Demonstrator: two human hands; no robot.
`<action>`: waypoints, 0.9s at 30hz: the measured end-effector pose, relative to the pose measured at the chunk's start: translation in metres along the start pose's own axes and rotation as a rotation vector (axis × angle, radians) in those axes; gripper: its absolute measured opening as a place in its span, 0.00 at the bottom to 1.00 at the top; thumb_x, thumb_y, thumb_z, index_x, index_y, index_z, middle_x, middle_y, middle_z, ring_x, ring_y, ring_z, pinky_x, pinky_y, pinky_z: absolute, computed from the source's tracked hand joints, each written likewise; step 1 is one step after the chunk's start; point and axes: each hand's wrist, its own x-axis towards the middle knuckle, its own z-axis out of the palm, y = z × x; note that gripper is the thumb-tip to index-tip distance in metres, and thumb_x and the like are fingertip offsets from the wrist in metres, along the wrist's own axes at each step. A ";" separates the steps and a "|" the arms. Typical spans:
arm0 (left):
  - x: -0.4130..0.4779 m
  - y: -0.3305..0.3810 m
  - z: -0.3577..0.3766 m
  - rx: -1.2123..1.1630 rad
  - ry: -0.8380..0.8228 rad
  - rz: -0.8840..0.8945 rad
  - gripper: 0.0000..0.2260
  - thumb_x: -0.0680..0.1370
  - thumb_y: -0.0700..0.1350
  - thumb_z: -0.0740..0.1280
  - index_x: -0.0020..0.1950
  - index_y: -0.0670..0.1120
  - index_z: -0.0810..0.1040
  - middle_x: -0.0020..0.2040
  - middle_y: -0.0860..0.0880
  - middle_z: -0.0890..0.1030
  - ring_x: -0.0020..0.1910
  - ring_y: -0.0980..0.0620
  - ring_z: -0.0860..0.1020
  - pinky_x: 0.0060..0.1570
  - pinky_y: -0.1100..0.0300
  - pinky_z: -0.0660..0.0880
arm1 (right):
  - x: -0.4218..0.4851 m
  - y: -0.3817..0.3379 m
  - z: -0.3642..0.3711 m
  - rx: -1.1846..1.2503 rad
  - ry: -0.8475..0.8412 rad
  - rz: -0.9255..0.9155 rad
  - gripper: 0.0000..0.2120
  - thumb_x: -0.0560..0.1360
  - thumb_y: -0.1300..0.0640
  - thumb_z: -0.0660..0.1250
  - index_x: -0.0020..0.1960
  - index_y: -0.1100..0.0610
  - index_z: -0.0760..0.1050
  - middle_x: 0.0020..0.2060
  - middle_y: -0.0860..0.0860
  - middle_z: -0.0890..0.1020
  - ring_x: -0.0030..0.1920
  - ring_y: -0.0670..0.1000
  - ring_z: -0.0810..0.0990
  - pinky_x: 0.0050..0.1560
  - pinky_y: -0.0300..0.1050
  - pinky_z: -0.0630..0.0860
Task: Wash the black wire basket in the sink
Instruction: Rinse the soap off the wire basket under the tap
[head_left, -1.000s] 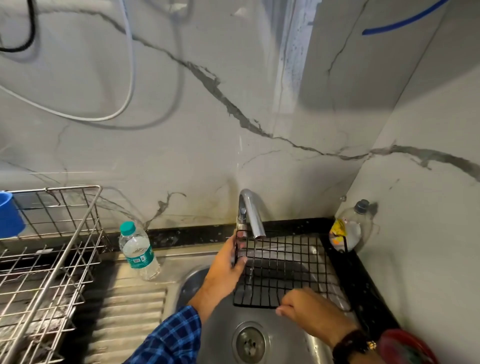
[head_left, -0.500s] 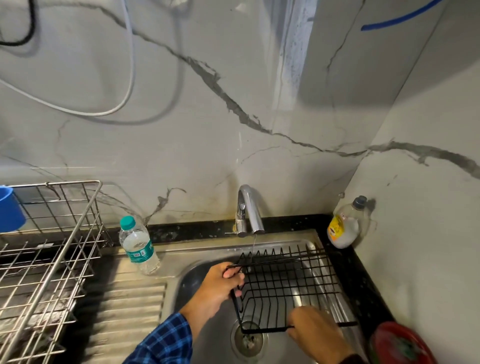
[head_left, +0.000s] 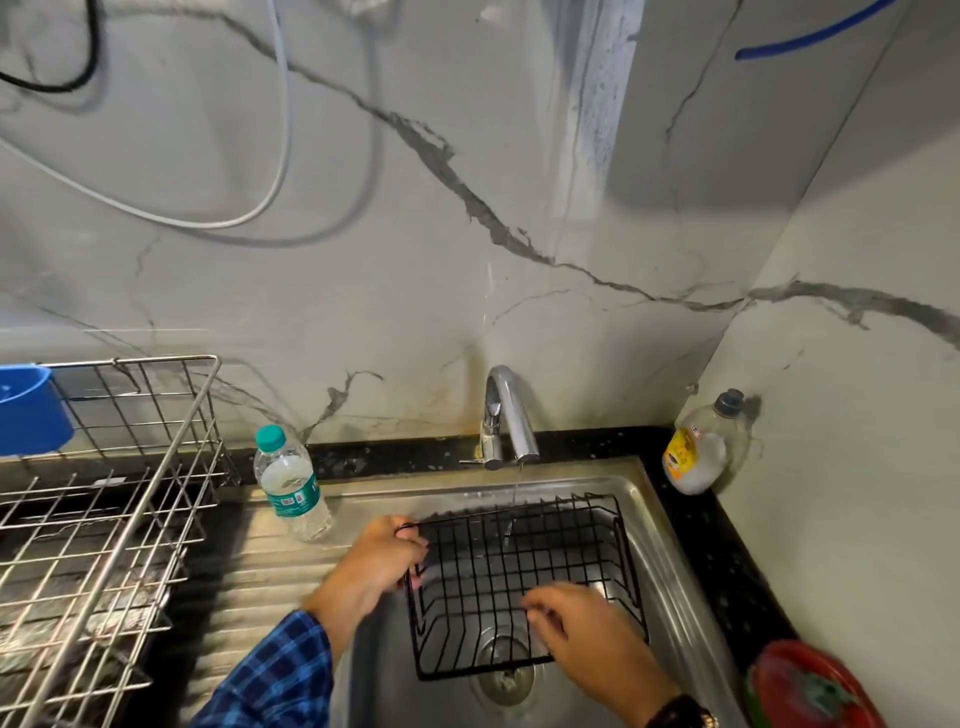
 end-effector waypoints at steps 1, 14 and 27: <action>0.000 -0.006 -0.005 0.019 -0.006 -0.032 0.07 0.76 0.32 0.67 0.50 0.42 0.75 0.53 0.38 0.82 0.48 0.41 0.83 0.51 0.39 0.82 | -0.003 0.003 0.000 -0.045 0.146 -0.013 0.12 0.82 0.47 0.58 0.59 0.44 0.78 0.52 0.36 0.77 0.49 0.35 0.75 0.51 0.23 0.67; -0.026 0.005 -0.012 0.356 -0.308 -0.149 0.16 0.74 0.42 0.75 0.59 0.45 0.74 0.56 0.41 0.83 0.53 0.43 0.83 0.52 0.47 0.83 | -0.038 0.053 -0.008 1.181 0.238 0.954 0.04 0.81 0.68 0.61 0.54 0.66 0.74 0.27 0.64 0.79 0.18 0.58 0.76 0.17 0.44 0.73; 0.025 0.084 0.036 0.646 -0.080 0.280 0.25 0.80 0.37 0.63 0.77 0.43 0.63 0.58 0.51 0.76 0.42 0.61 0.71 0.42 0.68 0.69 | -0.084 0.052 0.018 1.297 0.132 1.204 0.08 0.82 0.64 0.60 0.47 0.68 0.71 0.39 0.66 0.76 0.35 0.65 0.75 0.25 0.58 0.80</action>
